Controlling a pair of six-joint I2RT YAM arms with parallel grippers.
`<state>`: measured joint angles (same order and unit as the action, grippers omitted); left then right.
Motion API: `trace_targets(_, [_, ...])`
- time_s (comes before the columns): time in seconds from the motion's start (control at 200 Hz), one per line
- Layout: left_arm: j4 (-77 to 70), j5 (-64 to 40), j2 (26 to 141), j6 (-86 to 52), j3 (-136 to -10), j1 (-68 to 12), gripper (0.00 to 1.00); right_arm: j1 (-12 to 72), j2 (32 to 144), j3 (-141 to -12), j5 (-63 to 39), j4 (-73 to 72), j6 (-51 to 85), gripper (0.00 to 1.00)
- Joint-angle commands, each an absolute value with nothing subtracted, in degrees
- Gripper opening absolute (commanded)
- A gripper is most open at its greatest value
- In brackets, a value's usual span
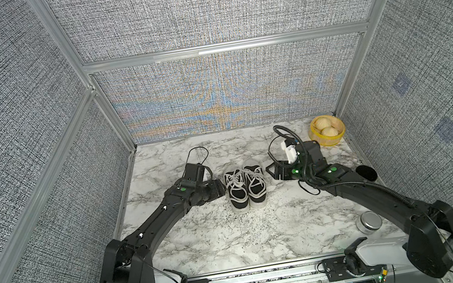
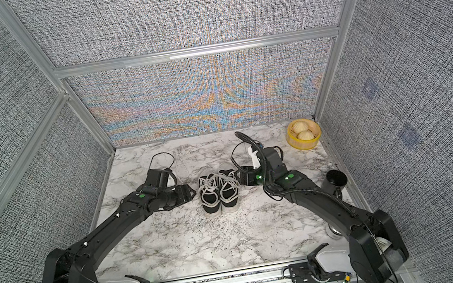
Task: Remove the insole from the shoe
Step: Pick up the shoe from the center of the board.
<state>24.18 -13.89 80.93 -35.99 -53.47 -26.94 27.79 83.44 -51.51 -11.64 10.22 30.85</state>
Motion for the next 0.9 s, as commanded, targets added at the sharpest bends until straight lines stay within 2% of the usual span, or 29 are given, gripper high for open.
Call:
trace_targets(0.0, [25.6, -16.2, 82.8, -34.8, -54.6, -27.9, 0.77, 30.1, 86.1, -51.5, -11.7, 12.5, 33.1, 0.73])
trace_targets(0.18, [23.7, -18.5, 87.1, -34.5, -56.0, -29.2, 0.77, 32.1, 93.7, -55.0, -11.2, 12.2, 32.6, 0.69])
trace_targets(0.56, [22.1, -19.0, 94.6, -35.3, -59.3, -31.0, 0.72, 32.3, 103.8, -59.6, -8.4, 10.7, 32.8, 0.48])
trace_targets(0.801, [22.3, -18.2, 98.7, -35.8, -61.8, -31.1, 0.54, 32.3, 107.0, -60.9, -5.6, 11.4, 32.9, 0.30])
trace_targets(0.896, [22.7, -18.1, 99.9, -35.3, -62.4, -31.0, 0.45, 32.3, 107.5, -61.0, -3.9, 12.4, 33.1, 0.28])
